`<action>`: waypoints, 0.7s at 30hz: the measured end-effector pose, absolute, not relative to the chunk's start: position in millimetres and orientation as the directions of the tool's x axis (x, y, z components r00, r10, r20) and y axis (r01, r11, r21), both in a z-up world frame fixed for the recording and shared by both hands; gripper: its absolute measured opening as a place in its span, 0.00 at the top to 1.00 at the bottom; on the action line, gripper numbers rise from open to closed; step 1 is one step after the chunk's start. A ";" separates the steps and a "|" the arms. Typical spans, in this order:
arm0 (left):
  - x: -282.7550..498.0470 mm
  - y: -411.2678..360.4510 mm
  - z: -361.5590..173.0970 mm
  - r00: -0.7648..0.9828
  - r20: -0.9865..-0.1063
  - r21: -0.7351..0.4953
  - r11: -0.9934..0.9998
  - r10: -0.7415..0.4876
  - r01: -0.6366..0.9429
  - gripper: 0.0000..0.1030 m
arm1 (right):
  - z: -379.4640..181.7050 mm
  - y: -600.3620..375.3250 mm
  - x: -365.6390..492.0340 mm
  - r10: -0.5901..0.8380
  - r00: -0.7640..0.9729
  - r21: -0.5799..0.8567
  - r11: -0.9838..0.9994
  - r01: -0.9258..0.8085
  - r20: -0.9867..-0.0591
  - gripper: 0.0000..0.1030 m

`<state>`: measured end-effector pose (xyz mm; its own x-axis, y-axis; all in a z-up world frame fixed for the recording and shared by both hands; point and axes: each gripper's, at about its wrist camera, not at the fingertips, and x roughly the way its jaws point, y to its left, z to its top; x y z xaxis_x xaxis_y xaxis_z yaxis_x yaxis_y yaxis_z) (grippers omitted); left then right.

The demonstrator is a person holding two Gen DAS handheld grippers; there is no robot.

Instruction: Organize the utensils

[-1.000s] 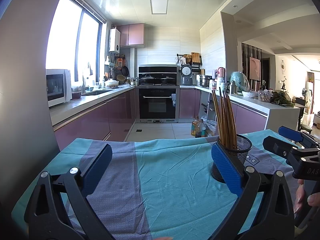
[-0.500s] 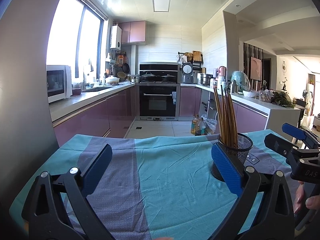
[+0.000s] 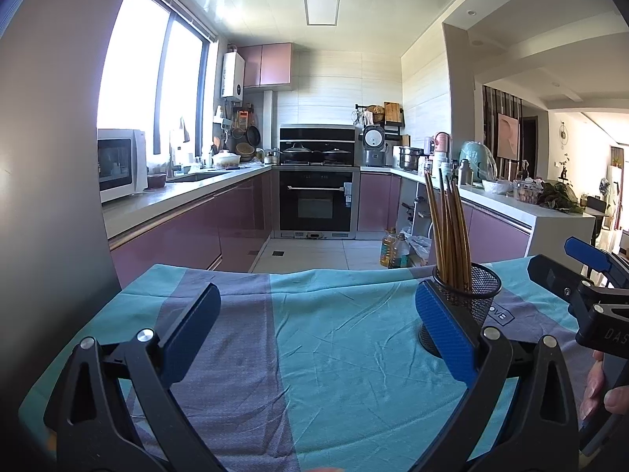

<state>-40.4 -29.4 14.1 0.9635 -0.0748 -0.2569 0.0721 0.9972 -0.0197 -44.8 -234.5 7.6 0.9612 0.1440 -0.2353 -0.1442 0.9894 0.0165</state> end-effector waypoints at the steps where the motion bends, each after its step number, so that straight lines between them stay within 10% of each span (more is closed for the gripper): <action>1: -40.1 -29.5 13.9 0.964 -0.256 -0.019 0.997 -0.072 0.070 0.05 | 7.6 -234.4 -44.8 0.143 0.961 0.016 0.990 -0.143 -0.235 0.06; 21: -45.5 -30.5 15.6 0.969 -0.240 -0.008 0.998 -0.059 0.058 0.05 | 8.1 -239.9 -44.1 0.131 0.964 0.033 0.991 -0.127 -0.230 0.06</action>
